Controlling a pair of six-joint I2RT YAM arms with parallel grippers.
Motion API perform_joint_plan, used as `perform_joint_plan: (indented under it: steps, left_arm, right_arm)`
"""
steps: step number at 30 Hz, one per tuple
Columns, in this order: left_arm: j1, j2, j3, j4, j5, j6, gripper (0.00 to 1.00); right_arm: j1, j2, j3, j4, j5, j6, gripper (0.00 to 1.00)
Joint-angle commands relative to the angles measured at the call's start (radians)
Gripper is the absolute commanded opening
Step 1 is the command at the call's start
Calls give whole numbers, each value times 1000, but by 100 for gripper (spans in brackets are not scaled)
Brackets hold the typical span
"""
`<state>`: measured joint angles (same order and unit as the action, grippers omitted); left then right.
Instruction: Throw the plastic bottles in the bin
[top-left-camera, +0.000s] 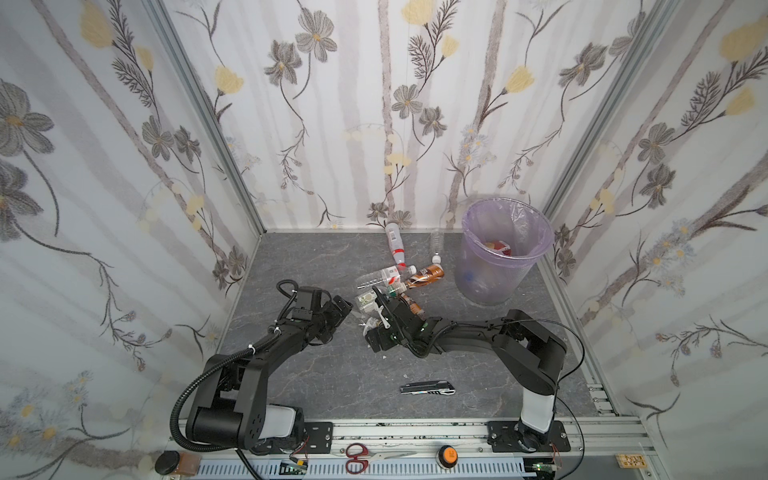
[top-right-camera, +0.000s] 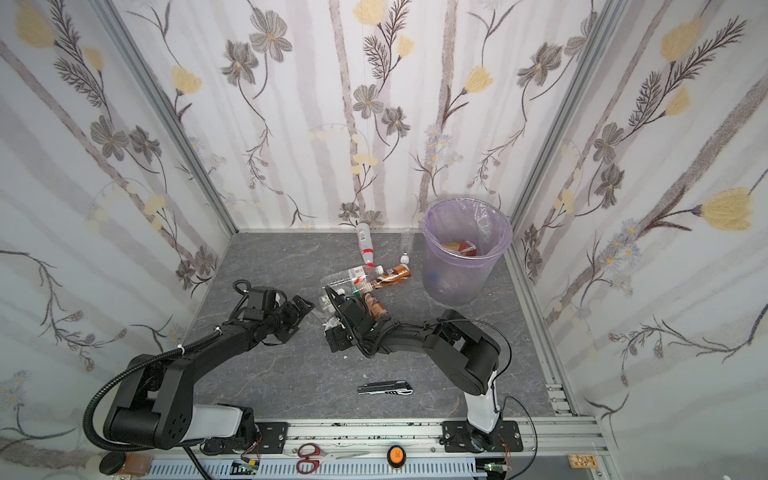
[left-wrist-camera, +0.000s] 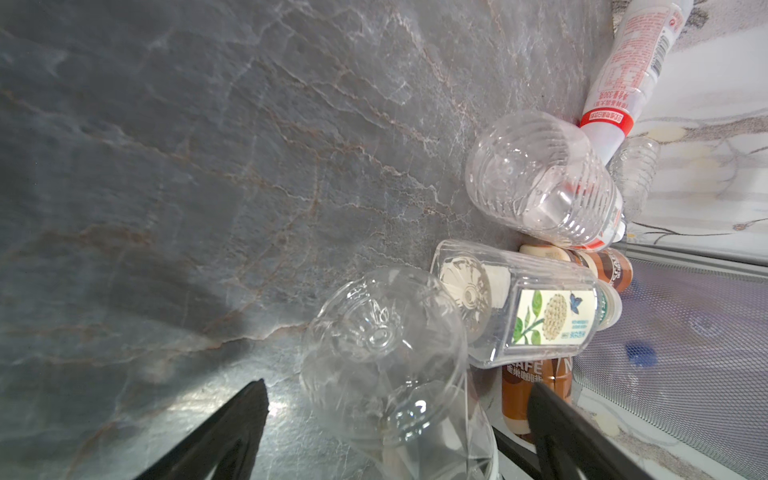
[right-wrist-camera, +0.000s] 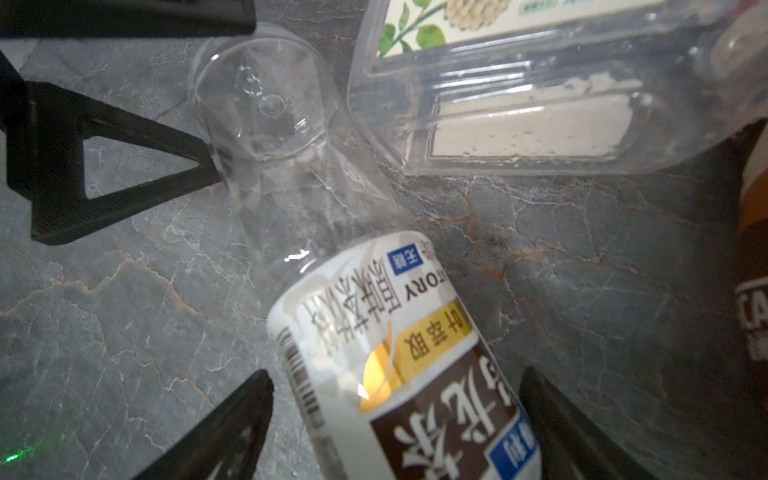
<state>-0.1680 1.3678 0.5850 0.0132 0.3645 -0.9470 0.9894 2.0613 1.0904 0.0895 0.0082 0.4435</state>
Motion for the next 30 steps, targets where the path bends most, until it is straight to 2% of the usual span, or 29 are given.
perform_joint_plan:
  steps: [1,5,15,26,30]
  left_arm:
    - [2,14,9,19,24,-54,100]
    - [4,42,11,20,58,-89,100]
    - [9,103,13,19,56,-112,100]
    - [6,117,16,18,-1,-110,89]
    - [-3,128,16,19,-19,-109,88]
  right_arm:
    - [6,12,24,15,10,-14,90]
    - [11,21,37,15,13,-22,89]
    - [14,18,34,30,15,-34,89]
    - [15,23,29,50,15,-39,89]
    - [15,28,33,57,10,-41,88]
